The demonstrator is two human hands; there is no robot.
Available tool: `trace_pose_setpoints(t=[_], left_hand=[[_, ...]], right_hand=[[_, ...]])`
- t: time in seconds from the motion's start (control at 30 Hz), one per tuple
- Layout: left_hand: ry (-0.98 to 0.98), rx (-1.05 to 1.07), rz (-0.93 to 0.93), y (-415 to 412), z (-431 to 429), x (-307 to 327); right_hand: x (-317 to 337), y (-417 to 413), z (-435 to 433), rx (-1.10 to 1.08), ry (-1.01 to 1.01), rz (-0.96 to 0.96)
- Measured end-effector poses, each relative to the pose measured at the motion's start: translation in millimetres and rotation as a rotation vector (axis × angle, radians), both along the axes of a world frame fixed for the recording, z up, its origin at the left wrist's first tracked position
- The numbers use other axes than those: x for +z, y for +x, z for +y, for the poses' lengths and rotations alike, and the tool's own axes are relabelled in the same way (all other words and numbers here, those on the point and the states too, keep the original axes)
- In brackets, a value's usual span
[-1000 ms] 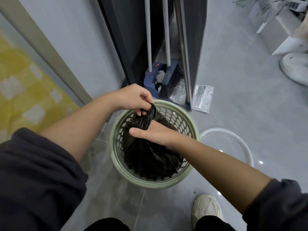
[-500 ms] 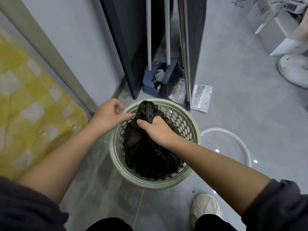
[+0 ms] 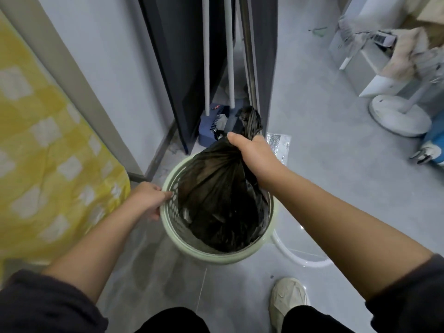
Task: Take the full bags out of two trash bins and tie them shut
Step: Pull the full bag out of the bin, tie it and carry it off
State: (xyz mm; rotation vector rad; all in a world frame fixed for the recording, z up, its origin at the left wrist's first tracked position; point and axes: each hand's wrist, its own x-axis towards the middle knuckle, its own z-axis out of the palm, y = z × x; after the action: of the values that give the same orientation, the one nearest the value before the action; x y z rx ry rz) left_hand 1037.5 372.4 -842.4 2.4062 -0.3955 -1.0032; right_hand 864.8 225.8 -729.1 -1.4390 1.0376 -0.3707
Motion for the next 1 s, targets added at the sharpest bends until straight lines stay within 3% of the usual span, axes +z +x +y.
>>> trace_pose_setpoints(t=[0.13, 0.4, 0.57, 0.77, 1.0], left_hand=[[-0.020, 0.037, -0.003, -2.2, -5.4, 7.8], [0.226, -0.168, -0.357, -7.6, -21.3, 20.7], [-0.082, -0.351, -0.524, -48.4, -64.7, 59.1], [-0.368, -0.560, -0.477, -144.4, -131.4, 79.8], [-0.301, -0.688, -0.363, -235.5, -186.4, 15.5]], right_hand=[[31.0, -14.2, -7.0, -0.082, -0.036, -0.066], [101.2, -86.5, -16.0, -0.248, -0.071, -0.273], [127.9, -130.9, -29.9, -0.345, -0.094, -0.310], [84.5, -193.5, -44.8, -0.459, -0.140, -0.139], [-17.0, -248.5, -86.2, -0.573, -0.081, 0.073]])
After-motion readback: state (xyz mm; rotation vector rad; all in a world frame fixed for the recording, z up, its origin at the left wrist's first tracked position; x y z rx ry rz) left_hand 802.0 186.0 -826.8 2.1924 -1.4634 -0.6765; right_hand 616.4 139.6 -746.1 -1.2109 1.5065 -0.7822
